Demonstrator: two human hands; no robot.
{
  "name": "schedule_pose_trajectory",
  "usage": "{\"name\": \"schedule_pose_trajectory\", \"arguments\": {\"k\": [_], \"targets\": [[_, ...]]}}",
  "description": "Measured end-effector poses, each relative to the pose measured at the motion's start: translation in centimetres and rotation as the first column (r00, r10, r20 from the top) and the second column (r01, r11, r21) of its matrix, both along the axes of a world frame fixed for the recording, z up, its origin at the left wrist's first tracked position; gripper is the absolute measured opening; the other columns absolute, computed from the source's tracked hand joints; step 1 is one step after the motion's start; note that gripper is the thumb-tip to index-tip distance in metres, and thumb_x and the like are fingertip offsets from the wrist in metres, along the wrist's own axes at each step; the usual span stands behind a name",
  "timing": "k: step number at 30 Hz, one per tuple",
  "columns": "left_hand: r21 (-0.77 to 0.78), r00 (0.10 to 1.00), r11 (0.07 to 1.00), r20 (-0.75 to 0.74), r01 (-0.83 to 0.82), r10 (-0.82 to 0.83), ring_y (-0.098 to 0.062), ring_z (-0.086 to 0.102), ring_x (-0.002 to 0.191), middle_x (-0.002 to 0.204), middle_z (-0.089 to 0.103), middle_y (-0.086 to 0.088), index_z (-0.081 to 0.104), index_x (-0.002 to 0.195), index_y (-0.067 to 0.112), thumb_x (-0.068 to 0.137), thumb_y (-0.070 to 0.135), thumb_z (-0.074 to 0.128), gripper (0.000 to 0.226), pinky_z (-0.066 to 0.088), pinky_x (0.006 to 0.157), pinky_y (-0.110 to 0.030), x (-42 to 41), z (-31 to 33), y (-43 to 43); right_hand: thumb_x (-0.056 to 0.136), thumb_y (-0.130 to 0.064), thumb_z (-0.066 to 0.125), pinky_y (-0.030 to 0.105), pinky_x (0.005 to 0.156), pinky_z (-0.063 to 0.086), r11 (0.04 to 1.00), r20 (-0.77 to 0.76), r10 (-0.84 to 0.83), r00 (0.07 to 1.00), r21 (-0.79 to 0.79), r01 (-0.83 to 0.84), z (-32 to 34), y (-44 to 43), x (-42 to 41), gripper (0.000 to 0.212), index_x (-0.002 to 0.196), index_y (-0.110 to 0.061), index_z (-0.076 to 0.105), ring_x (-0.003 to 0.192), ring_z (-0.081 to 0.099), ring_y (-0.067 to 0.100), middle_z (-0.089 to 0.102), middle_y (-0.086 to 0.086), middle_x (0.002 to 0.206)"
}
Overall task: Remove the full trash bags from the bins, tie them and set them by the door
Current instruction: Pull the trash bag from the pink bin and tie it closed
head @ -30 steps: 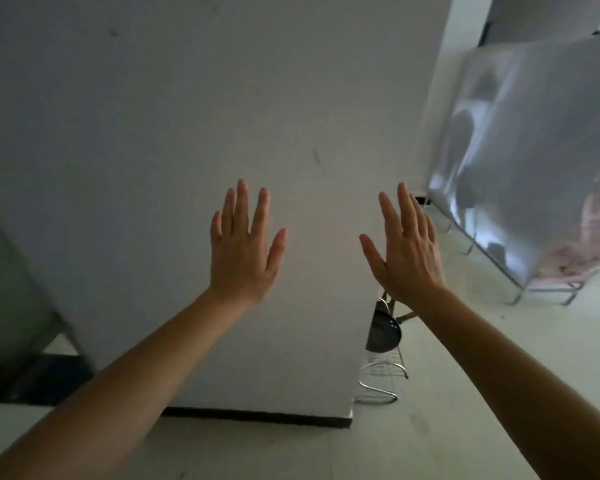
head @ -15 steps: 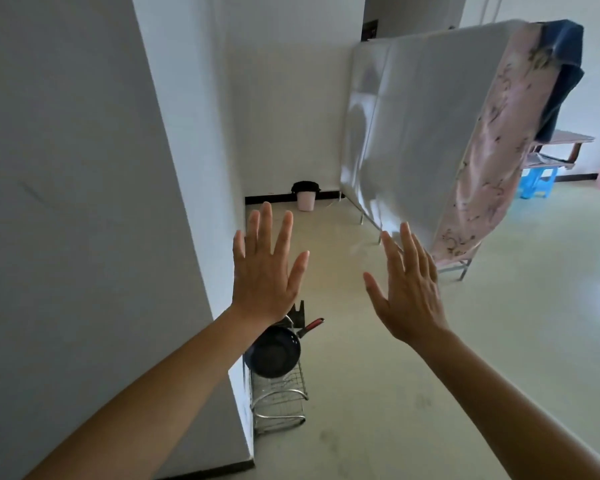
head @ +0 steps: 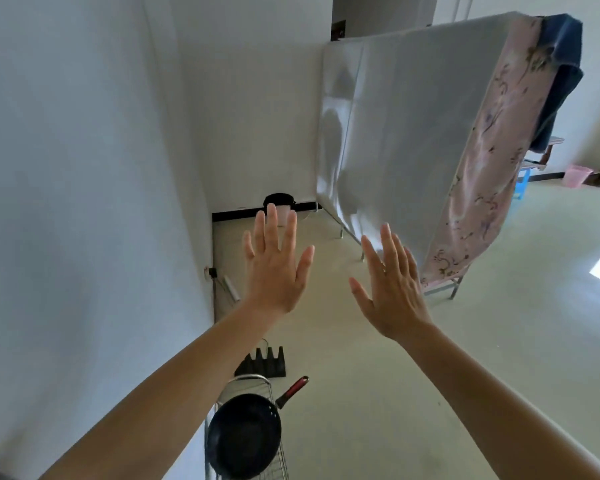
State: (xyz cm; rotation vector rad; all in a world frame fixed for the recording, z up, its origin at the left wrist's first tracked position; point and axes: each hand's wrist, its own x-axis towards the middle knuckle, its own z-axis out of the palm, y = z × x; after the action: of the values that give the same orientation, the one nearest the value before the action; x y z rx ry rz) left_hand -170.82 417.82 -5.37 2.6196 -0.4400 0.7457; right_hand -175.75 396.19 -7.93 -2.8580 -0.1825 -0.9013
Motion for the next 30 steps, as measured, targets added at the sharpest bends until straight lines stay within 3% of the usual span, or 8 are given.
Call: {"name": "schedule_pose_trajectory", "arguments": {"k": [6,10,13,18,24,30], "targets": [[-0.012,0.996,0.996,0.017,0.089,-0.089,-0.032,-0.006,0.155,0.169,-0.003,-0.014,0.004,0.161,0.020,0.105,0.051,0.025,0.067,0.006,0.124,-0.056,13.2,2.0,-6.1,0.097,-0.049,0.046,0.051,0.120,0.019,0.995,0.076,-0.097,0.992,0.024,0.096,3.8,-8.5,10.7,0.071,0.156,-0.014,0.026,0.151,0.014,0.038,0.005,0.019,0.165],[-0.001,0.995,0.996,0.041,0.090,-0.089,-0.032,-0.002,0.156,0.169,-0.001,-0.014,0.007,0.161,0.021,0.105,0.051,0.027,0.067,0.005,0.123,-0.053,22.3,-0.9,-10.4,0.095,-0.047,0.048,0.052,0.119,0.021,0.991,0.074,-0.129,0.989,0.055,0.125,1.2,-14.8,19.6,0.073,0.156,-0.013,0.025,0.150,0.016,0.039,0.006,0.021,0.165],[-0.061,1.000,0.998,0.004,0.030,-0.030,-0.028,-0.007,0.156,0.169,-0.005,-0.011,0.004,0.161,0.023,0.104,0.053,0.024,0.068,0.002,0.123,-0.051,29.7,-3.0,-14.8,0.096,-0.049,0.047,0.054,0.119,0.023,0.993,0.023,-0.105,0.994,0.065,0.103,-1.9,-18.9,27.5,0.074,0.156,-0.012,0.025,0.151,0.014,0.040,0.005,0.021,0.165],[-0.001,0.998,1.000,-0.069,-0.012,0.012,-0.025,-0.011,0.155,0.169,-0.010,-0.008,-0.002,0.161,0.027,0.103,0.056,0.021,0.068,0.005,0.123,-0.055,42.4,-3.2,-20.9,0.098,-0.056,0.033,0.052,0.122,0.017,0.997,-0.078,-0.013,0.997,0.070,0.018,-2.6,-25.0,42.7,0.075,0.158,-0.016,0.014,0.153,0.007,0.035,-0.003,0.017,0.166],[0.130,0.992,0.987,-0.064,-0.098,0.107,-0.032,-0.004,0.155,0.169,-0.003,-0.013,0.005,0.161,0.023,0.101,0.058,0.015,0.071,0.006,0.122,-0.054,53.8,-2.1,-21.2,0.098,-0.051,0.044,0.049,0.123,0.017,0.989,-0.118,0.079,0.990,0.131,-0.064,-1.4,-26.6,58.9,0.078,0.159,-0.015,0.010,0.152,0.011,0.035,-0.001,0.016,0.166],[0.164,0.976,0.968,-0.074,-0.188,0.202,-0.033,-0.005,0.155,0.168,-0.004,-0.016,0.004,0.161,0.022,0.100,0.058,0.014,0.072,0.003,0.122,-0.053,67.3,-4.3,-20.5,0.098,-0.051,0.043,0.047,0.122,0.015,0.981,-0.157,0.192,0.969,0.060,-0.185,-4.4,-25.8,73.2,0.075,0.157,-0.016,0.012,0.152,0.013,0.033,0.002,0.016,0.166]]}}
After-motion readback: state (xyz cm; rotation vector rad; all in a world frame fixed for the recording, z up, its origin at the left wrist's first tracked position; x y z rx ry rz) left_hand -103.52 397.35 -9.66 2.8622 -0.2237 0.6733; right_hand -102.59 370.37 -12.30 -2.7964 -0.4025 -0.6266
